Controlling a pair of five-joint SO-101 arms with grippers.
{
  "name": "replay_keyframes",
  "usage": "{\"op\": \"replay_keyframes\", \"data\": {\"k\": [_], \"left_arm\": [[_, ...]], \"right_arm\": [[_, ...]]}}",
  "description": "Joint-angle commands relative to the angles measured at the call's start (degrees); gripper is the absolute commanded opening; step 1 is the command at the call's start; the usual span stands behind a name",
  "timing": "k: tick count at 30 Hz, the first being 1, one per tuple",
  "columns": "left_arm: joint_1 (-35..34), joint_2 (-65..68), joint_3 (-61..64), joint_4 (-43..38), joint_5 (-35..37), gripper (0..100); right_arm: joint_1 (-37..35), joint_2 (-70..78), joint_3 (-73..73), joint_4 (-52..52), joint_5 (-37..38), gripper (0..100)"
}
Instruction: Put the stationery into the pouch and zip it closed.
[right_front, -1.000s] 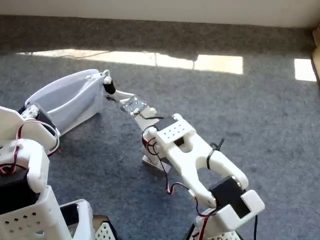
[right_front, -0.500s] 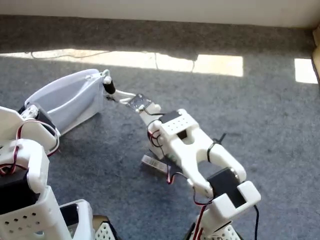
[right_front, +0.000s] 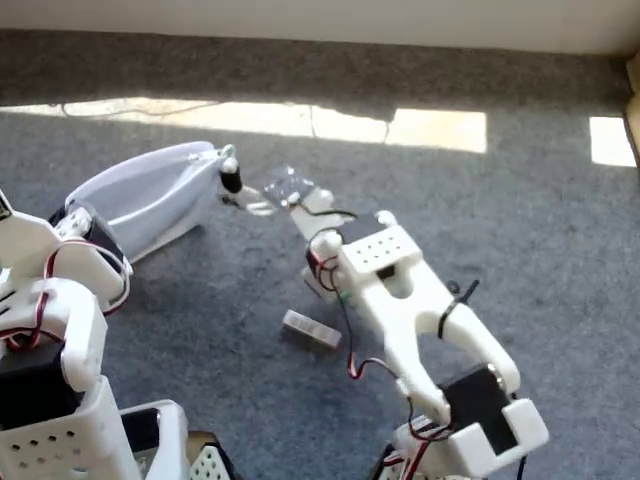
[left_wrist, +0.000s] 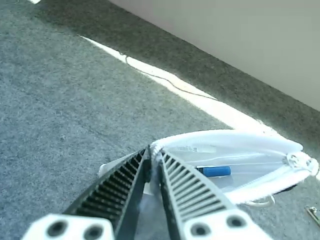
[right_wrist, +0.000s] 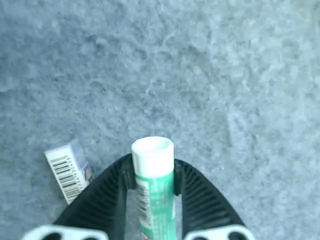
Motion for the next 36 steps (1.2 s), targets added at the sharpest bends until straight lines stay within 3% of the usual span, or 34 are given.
{"op": "replay_keyframes", "data": {"k": [1, 15, 21, 36], "left_arm": [[3.9, -0.2, -1.5, -1.3, 0.4, 1], [15.6, 0.2, -4.8, -1.3, 0.7, 1], [19.0, -0.2, -4.8, -1.3, 0.6, 1], [19.4, -0.2, 2.0, -7.1, 4.0, 1]], "right_arm": [[1.6, -8.2, 2.2, -0.8, 0.4, 0.4], [9.8, -19.5, 3.9, -0.8, 0.2, 0.5], [12.2, -23.2, 3.8, -0.8, -7.1, 0.9], [12.1, -25.5, 3.6, -0.7, -7.6, 0.9]]}}
